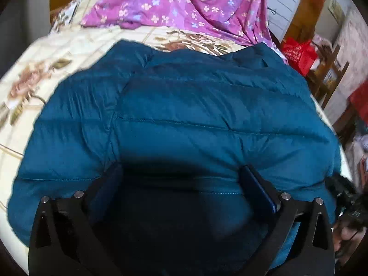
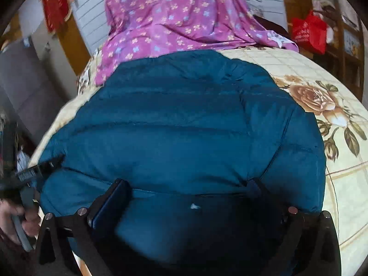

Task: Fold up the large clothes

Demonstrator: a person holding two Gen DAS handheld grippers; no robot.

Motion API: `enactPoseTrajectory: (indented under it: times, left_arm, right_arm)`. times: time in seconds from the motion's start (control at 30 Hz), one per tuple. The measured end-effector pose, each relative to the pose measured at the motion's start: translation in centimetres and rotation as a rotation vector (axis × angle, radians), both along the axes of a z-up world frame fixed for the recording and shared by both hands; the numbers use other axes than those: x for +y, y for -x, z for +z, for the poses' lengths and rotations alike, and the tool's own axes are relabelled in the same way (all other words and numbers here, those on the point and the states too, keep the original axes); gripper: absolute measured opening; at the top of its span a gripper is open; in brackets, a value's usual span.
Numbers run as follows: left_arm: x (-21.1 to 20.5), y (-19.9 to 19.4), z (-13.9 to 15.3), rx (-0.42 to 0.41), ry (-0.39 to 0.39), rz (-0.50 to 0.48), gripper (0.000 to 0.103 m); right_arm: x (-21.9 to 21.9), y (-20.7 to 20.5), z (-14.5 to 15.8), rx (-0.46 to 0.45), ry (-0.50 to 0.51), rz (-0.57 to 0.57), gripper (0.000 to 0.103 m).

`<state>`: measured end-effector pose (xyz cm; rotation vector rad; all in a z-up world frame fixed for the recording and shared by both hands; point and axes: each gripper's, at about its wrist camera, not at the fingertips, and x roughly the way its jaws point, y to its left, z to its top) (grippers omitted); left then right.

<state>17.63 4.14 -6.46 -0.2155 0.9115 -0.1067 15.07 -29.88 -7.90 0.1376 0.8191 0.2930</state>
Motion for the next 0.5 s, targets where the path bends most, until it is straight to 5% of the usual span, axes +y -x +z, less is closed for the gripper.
enactPoseTrajectory:
  times: [0.23, 0.37, 0.5]
  left_arm:
    - [1.0, 1.8, 1.0, 0.003, 0.019, -0.004, 0.102]
    - [5.1, 4.3, 2.8, -0.087, -0.017, 0.071, 0.102]
    - [10.3, 3.2, 2.8, -0.065, -0.07, 0.136, 0.102]
  right_arm:
    - [-1.6, 1.5, 1.1, -0.083, -0.036, -0.006, 0.101]
    - [-8.2, 4.8, 3.1, -0.169, -0.207, -0.167, 0.101]
    - [-13.8, 5.5, 1.6, -0.08, -0.316, -0.28, 0.101]
